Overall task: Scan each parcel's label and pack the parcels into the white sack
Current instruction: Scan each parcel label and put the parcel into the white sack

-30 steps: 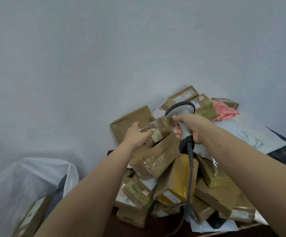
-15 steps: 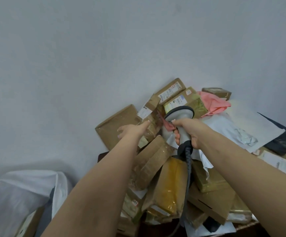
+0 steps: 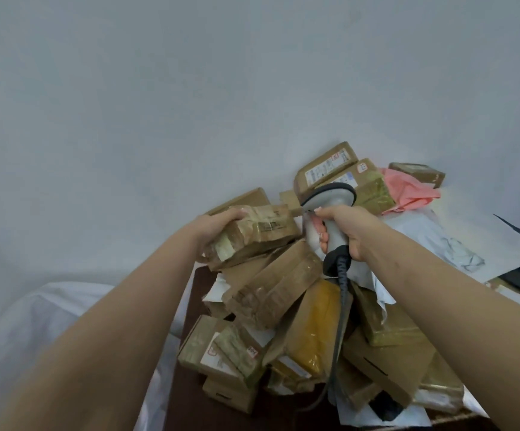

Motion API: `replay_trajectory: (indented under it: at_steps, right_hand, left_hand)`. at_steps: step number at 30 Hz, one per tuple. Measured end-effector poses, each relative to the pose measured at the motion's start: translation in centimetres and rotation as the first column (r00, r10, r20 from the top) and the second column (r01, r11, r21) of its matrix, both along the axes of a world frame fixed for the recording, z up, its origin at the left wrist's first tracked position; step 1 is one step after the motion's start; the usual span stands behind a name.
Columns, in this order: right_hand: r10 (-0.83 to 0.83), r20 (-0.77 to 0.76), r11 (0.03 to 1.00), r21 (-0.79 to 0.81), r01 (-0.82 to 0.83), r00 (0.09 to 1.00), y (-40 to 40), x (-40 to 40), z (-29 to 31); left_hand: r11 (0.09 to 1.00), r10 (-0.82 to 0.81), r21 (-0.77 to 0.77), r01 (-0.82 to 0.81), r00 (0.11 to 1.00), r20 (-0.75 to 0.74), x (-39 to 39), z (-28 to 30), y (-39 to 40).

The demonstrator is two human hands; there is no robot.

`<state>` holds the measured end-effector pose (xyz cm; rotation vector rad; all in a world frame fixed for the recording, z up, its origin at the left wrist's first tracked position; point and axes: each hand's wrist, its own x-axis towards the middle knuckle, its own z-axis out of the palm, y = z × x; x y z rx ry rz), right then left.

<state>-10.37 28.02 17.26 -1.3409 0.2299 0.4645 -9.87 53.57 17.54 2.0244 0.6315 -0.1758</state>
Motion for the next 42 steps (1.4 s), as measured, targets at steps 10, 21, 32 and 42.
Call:
replay_trajectory:
  at_steps: [10, 21, 32, 42]
  right_hand:
    - [0.082, -0.041, 0.997, 0.009, -0.081, 0.996, 2.1, -1.3, -0.7]
    - [0.119, -0.02, 0.992, 0.039, -0.118, 0.993, 6.8, -4.6, 0.1]
    - [-0.15, 0.068, 0.973, 0.187, 0.135, 0.986, 21.5, -9.4, -1.0]
    - [-0.136, 0.164, 0.963, 0.254, 0.091, 0.977, 29.4, -12.1, 0.2]
  left_hand:
    - [0.804, -0.203, 0.595, 0.014, 0.946, 0.251, -6.4, -3.3, 2.5]
    - [0.76, -0.343, 0.649, -0.021, 0.835, 0.429, -10.7, -5.3, 6.7]
    - [0.958, 0.126, 0.134, -0.253, 0.794, 0.595, -16.2, -5.0, 13.3]
    - [0.908, 0.281, -0.409, -0.091, 0.856, 0.434, -20.1, -1.2, 20.7]
